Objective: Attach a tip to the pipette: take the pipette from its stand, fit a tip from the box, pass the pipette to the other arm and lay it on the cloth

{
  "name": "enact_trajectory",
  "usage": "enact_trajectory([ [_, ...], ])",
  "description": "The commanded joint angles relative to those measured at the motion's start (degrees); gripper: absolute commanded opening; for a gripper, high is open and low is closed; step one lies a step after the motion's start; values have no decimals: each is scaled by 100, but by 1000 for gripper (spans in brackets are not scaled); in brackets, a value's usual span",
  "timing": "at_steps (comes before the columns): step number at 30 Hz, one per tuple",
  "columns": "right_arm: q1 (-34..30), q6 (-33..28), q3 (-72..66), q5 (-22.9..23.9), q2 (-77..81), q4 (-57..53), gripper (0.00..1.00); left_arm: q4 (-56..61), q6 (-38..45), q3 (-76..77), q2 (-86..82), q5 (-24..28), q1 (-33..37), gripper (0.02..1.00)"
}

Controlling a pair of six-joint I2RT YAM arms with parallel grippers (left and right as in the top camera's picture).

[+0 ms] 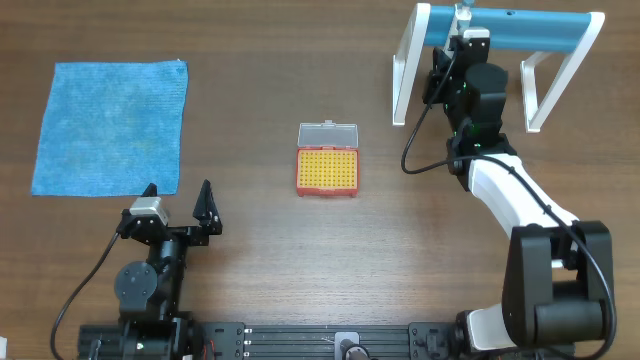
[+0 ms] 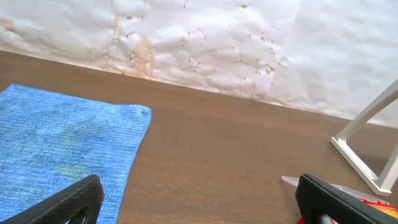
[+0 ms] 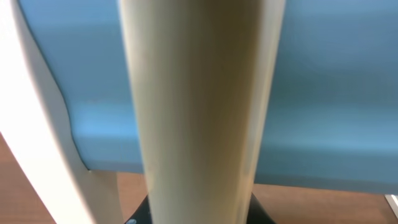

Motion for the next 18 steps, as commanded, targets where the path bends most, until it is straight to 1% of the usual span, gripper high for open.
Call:
enact_trajectory([
  [1,39,0,105,48,-643,-315,84,-31,-7,-15,-31,-59,24,996],
  [8,85,0,98,4,-968,-588,84,-31,-7,-15,-31,-59,24,996],
  [9,243,0,22,-9,-1213,-748,82,-31,-7,-15,-31,-59,24,996],
  [10,409,-2,-94,-155,-1438,-723,82,-31,-7,-15,-31,-59,24,996],
  [12,769,0,-393,-629,-1880,-459,80,-31,-7,-15,-31,-59,24,996],
  [13,1040,0,-717,-973,-2149,-28,82,-31,-7,-15,-31,-59,24,996],
  [15,1366,0,-1290,-1303,-2315,999,84,-31,-7,-15,-31,-59,24,996],
  [16,1578,0,-1784,-1475,-2280,2133,82,-31,-7,-15,-31,-59,24,998],
  [18,1843,0,-2343,-1491,-2065,3526,80,-31,-7,-15,-31,-59,24,996],
])
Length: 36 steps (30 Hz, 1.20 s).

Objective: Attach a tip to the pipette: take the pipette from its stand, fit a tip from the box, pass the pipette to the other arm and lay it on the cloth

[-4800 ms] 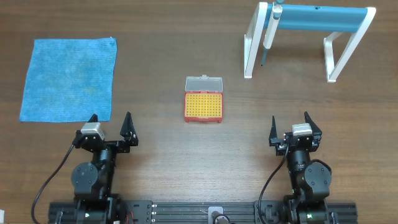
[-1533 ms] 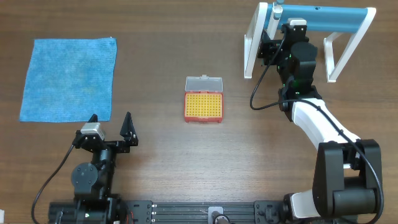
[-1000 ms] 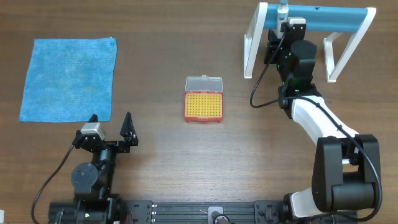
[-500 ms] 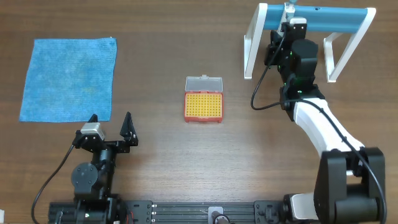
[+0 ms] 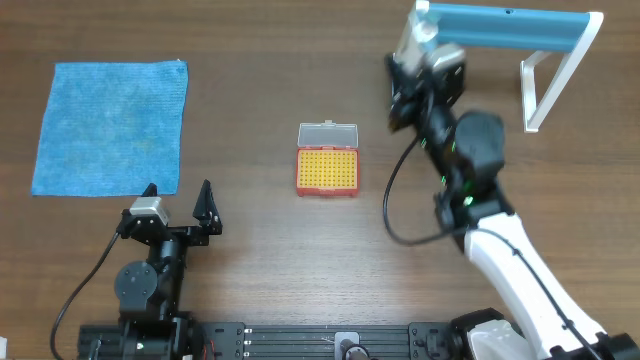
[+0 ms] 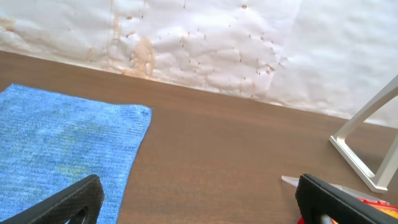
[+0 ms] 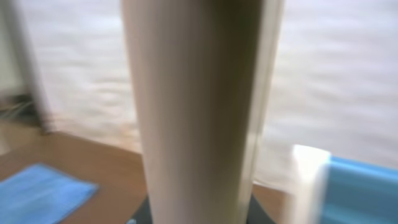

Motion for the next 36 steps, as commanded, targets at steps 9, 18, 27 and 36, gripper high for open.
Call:
enact_trajectory([
  [9,999,601,-1447,-597,1624,3438,80,-31,-7,-15,-31,-59,24,996],
  [18,1174,951,-1414,-619,1838,2680,77,-31,-7,-15,-31,-59,24,996],
  [27,1180,391,-1416,-894,2315,3381,80,-31,-7,-15,-31,-59,24,996],
  [36,1185,391,-1285,-894,3108,4098,82,-31,-7,-15,-31,-59,24,996],
])
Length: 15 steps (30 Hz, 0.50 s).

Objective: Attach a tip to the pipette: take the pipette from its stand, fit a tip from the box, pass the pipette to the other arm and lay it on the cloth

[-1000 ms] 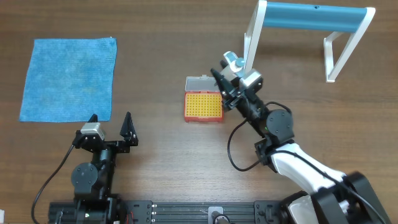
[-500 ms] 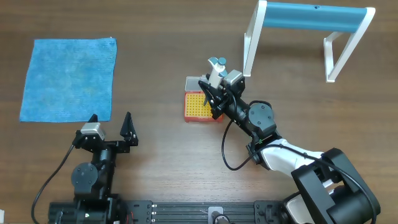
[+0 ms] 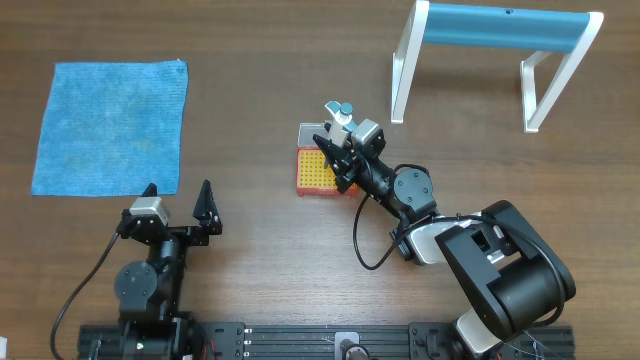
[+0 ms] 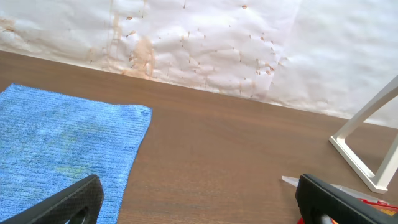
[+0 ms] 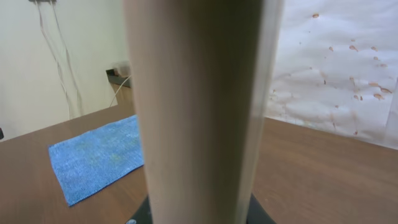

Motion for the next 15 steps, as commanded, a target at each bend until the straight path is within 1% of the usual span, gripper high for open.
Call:
enact_trajectory([
  [1,26,-79,173,-76,140,42,80,-31,-7,-15,-31,-59,24,996],
  [6,24,-83,269,-74,149,-236,80,-31,-7,-15,-31,-59,24,996],
  [15,24,-94,332,-48,149,-326,80,-31,-7,-15,-31,-59,24,996],
])
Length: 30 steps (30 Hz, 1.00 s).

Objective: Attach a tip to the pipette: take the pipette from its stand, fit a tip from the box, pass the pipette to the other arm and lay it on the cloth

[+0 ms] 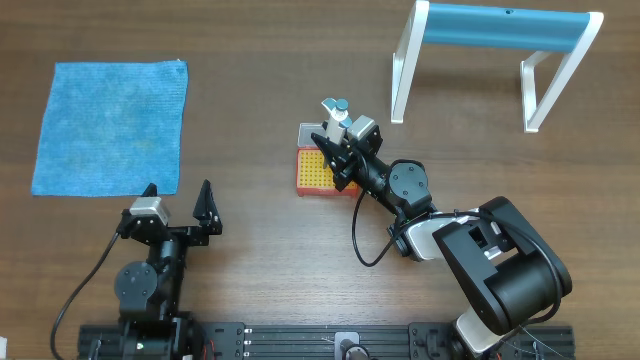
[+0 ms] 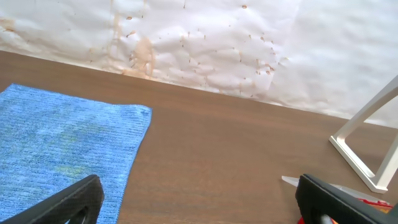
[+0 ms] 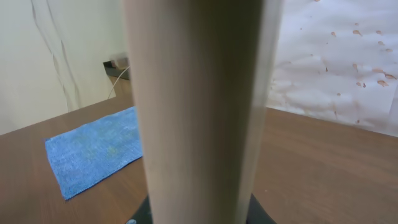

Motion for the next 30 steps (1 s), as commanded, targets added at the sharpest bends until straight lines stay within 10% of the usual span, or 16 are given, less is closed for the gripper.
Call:
enact_trajectory([
  [1,24,-175,162,-48,37,-24,80,-31,-7,-15,-31,-59,24,996],
  [30,127,-857,118,-31,33,-887,80,-31,-7,-15,-31,-59,24,996],
])
